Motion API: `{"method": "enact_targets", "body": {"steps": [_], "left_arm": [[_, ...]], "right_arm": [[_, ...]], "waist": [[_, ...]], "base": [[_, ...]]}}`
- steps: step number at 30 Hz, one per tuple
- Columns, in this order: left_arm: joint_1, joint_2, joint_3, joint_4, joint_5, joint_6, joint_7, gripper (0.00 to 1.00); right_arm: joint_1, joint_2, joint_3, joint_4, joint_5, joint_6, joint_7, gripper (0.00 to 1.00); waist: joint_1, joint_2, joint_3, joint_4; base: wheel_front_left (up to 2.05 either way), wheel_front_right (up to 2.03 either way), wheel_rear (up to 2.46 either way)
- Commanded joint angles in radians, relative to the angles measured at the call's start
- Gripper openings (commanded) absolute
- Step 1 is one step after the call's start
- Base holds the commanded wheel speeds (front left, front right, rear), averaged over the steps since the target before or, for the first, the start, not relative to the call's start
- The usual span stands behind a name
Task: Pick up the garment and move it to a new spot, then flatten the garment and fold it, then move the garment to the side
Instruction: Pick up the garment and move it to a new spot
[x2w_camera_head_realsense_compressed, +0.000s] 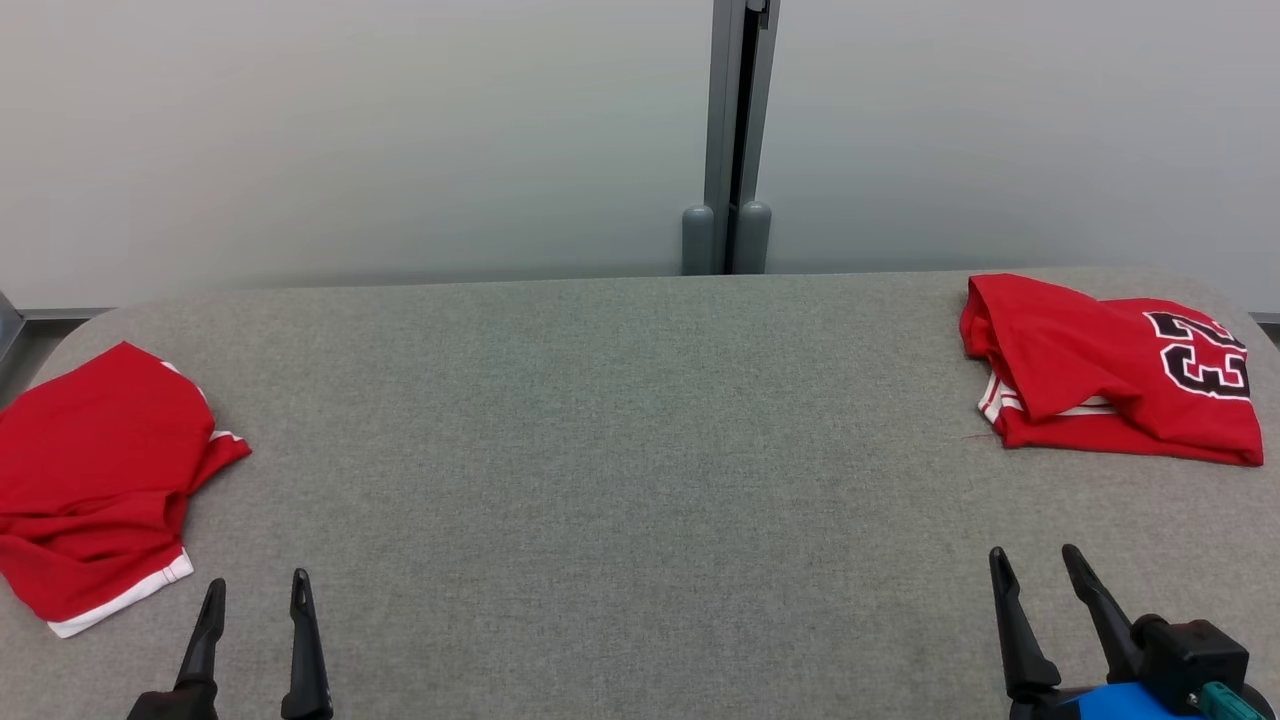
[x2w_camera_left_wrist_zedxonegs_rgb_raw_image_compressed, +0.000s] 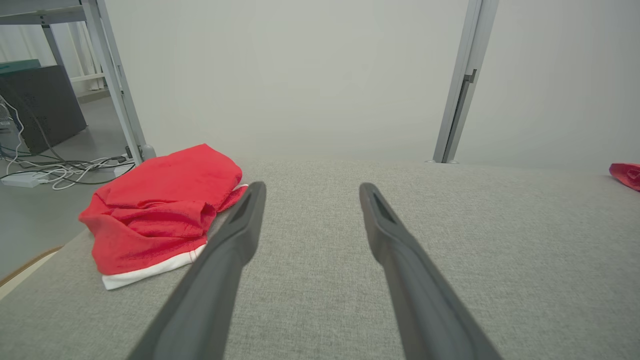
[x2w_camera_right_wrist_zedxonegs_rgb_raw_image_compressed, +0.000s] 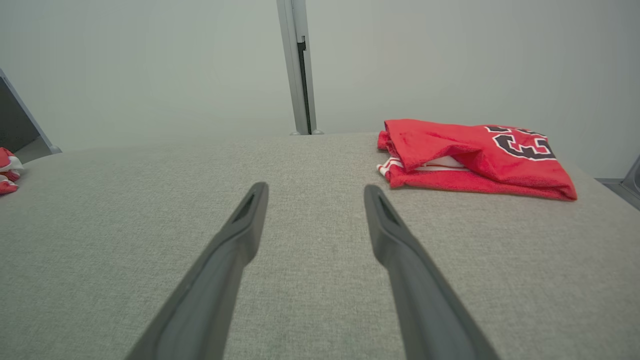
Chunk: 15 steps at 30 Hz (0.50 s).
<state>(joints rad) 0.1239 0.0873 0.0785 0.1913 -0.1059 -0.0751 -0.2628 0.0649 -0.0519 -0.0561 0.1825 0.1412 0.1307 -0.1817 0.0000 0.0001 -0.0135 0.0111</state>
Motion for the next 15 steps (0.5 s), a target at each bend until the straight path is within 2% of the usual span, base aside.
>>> {"method": "enact_targets", "body": {"steps": [1, 15], "left_arm": [[0.005, 0.004, -0.005, 0.001, -0.006, 0.002, -0.002, 1.00], [-0.005, 0.013, -0.006, 0.002, -0.018, 0.015, -0.002, 1.00]], "right_arm": [[0.010, 0.001, -0.002, -0.005, -0.005, 0.000, 0.002, 1.00], [0.020, 0.001, 0.008, -0.012, 0.008, 0.000, 0.011, 1.00]], "waist": [[0.0000, -0.0001, 0.000, 0.000], [0.0000, -0.0001, 0.003, 0.022]], "base": [[0.00, 0.00, 0.00], [0.00, 0.00, 0.00]]}}
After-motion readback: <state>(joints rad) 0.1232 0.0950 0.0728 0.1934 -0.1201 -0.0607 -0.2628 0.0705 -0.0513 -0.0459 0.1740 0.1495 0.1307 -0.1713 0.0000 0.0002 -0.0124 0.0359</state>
